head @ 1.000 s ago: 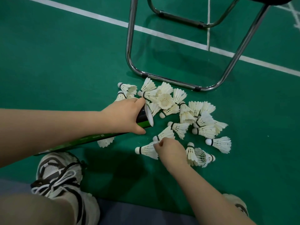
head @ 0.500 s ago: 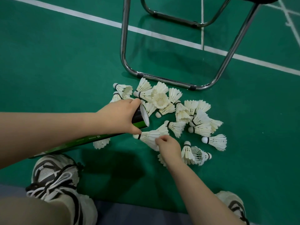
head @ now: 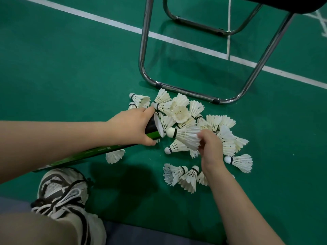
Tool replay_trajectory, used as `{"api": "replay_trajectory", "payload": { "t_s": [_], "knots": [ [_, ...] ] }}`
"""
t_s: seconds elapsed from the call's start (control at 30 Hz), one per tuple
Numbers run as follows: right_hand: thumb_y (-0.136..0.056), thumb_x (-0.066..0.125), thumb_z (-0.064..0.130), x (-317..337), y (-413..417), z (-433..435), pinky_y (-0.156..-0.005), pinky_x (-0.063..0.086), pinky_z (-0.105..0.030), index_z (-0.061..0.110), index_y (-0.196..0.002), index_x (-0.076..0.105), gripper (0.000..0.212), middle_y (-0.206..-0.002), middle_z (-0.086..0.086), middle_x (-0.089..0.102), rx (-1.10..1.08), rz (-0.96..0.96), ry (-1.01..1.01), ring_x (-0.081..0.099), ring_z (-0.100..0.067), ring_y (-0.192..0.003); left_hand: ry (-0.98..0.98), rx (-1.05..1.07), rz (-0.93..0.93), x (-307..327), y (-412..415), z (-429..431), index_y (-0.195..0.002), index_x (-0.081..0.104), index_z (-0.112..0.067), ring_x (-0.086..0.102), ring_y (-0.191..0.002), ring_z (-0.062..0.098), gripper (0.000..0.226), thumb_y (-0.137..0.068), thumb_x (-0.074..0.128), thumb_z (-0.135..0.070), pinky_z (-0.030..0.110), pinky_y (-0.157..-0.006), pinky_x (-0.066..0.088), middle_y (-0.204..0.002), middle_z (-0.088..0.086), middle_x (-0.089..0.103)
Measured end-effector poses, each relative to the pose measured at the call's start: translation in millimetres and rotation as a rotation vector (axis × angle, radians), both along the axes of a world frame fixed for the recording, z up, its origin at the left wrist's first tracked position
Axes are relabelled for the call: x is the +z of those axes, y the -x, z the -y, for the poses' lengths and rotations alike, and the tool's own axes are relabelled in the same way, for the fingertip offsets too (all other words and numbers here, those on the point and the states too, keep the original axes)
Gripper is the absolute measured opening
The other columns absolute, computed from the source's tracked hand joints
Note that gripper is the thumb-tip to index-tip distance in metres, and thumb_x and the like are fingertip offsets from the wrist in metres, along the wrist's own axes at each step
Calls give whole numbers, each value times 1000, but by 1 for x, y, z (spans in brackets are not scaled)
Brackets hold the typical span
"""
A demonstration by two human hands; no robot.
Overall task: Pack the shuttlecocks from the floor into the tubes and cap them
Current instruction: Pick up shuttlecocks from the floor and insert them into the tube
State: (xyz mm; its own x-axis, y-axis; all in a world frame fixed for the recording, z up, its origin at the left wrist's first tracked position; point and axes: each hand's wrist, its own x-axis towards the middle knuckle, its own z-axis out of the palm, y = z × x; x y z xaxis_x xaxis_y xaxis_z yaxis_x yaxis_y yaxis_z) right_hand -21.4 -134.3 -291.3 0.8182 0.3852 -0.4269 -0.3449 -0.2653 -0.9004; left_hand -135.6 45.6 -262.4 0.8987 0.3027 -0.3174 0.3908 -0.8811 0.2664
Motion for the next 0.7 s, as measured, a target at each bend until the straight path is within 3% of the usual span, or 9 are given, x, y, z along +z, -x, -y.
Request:
{"api": "replay_trajectory", "payload": {
  "t_s": [0.13, 0.3, 0.4, 0.53, 0.57, 0.6, 0.7],
  "knots": [
    [-63, 45, 10, 10, 1, -6, -54, 23, -27, 15, -54, 34, 15, -56, 5, 32, 54, 47, -182, 26, -10, -55, 5, -3, -8, -2, -2, 1, -104, 37, -16, 49, -82, 20, 65, -65, 70, -57, 34, -67, 46, -93, 0, 48],
    [-71, 50, 15, 20, 10, -18, -54, 36, -13, 18, -54, 45, 19, -55, 12, 43, 353, 98, -99, 39, -2, -54, 11, -16, -23, -4, -2, 2, -102, 37, -17, 49, -81, 19, 64, -64, 71, -57, 32, -64, 44, -91, -2, 47],
    [-88, 51, 13, 26, 14, -24, -64, 39, -21, 16, -65, 53, 23, -67, 5, 53, 530, 99, 57, 47, -6, -64, 14, -16, -14, -5, -2, 4, -100, 37, -18, 49, -80, 20, 63, -63, 72, -56, 32, -63, 44, -90, -2, 47],
    [-91, 52, 25, 35, 15, -26, -85, 46, -29, 18, -90, 65, 15, -99, -12, 64, 743, 41, 185, 56, -26, -86, 22, -28, -16, -4, -2, 7, -101, 38, -17, 48, -79, 20, 64, -62, 73, -55, 31, -64, 43, -90, -2, 46],
    [-88, 57, 24, 37, 16, -28, -84, 45, -22, 19, -92, 66, 11, -97, -11, 64, 788, -4, 178, 56, -23, -86, 24, -35, 1, -4, -2, 9, -100, 39, -17, 49, -80, 20, 63, -62, 72, -54, 32, -65, 44, -90, -2, 48],
    [-81, 61, 22, 38, 18, -31, -74, 43, -16, 19, -91, 66, 12, -89, -7, 62, 845, -36, 172, 53, -17, -79, 30, -44, 28, -3, -3, 12, -99, 40, -17, 51, -80, 20, 62, -62, 72, -54, 33, -67, 46, -92, -2, 51],
    [-61, 56, 18, 38, 25, -38, -52, 31, -22, 12, -70, 56, 11, -67, 0, 47, 994, -43, 272, 39, -11, -61, 36, -106, 51, 0, -5, 22, -98, 39, -18, 53, -81, 19, 59, -61, 71, -51, 36, -68, 48, -91, -3, 52]
  ]
}}
